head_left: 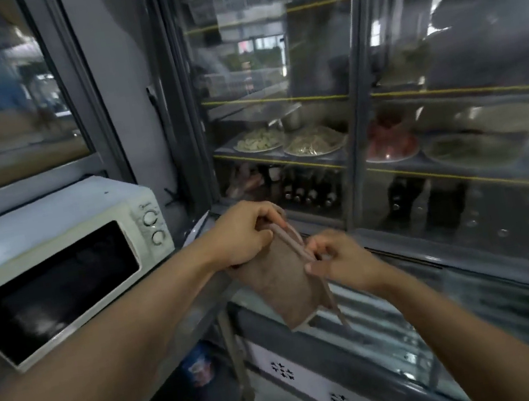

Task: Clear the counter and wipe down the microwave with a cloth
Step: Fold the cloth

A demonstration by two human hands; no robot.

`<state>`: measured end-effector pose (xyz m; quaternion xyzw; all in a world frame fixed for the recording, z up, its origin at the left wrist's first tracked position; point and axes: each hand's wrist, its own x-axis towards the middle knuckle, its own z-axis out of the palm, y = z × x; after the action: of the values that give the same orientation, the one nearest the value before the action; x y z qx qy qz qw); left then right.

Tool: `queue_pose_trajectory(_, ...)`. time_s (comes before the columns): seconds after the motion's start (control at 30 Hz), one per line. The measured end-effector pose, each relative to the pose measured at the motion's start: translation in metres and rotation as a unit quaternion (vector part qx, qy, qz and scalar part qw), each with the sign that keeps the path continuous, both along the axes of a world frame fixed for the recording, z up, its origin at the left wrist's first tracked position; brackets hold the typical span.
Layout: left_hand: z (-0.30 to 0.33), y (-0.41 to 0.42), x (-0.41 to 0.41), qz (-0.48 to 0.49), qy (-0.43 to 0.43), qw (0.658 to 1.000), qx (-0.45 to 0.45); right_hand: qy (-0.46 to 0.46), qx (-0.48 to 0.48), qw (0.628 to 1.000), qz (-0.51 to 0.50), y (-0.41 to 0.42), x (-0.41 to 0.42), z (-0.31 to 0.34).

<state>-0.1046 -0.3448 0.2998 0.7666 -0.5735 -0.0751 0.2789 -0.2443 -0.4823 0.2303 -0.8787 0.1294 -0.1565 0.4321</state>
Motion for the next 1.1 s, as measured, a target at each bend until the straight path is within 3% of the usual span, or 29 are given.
queue_pose_trajectory(0.17, -0.007, -0.003, -0.002, 0.088, -0.063, 0.993, 0.056, -0.001, 0.027, 0.998, 0.051, -0.031, 0.013, -0.006)
queue_pose_trajectory(0.33, -0.011, 0.003, 0.001, 0.075, 0.020, 0.995, 0.068, -0.038, 0.061, 0.990, 0.125, -0.044, 0.035, -0.006)
queue_pose_trajectory(0.5, -0.005, 0.005, 0.014, 0.057, 0.050, 0.993, 0.086, 0.019, 0.105, 0.967, 0.233, -0.048, 0.070, -0.006)
queue_pose_trajectory(0.63, -0.003, 0.010, 0.032, 0.045, 0.104, 0.991, 0.077, 0.056, 0.149, 0.957, 0.242, -0.039, 0.094, -0.004)
queue_pose_trajectory(0.77, -0.011, 0.021, 0.054, 0.078, 0.097, 0.991, 0.037, 0.054, 0.161, 0.957, 0.233, -0.035, 0.119, -0.004)
queue_pose_trajectory(0.93, -0.043, 0.039, 0.085, 0.180, 0.088, 0.979, -0.030, 0.060, 0.095, 0.979, 0.173, -0.029, 0.152, -0.010)
queue_pose_trajectory(1.03, -0.064, 0.043, 0.099, 0.250, 0.123, 0.958, -0.074, 0.106, 0.071, 0.968, 0.215, -0.024, 0.173, -0.019)
queue_pose_trajectory(1.1, -0.075, 0.044, 0.105, 0.308, 0.179, 0.925, -0.130, 0.129, 0.049, 0.958, 0.250, -0.019, 0.186, -0.023)
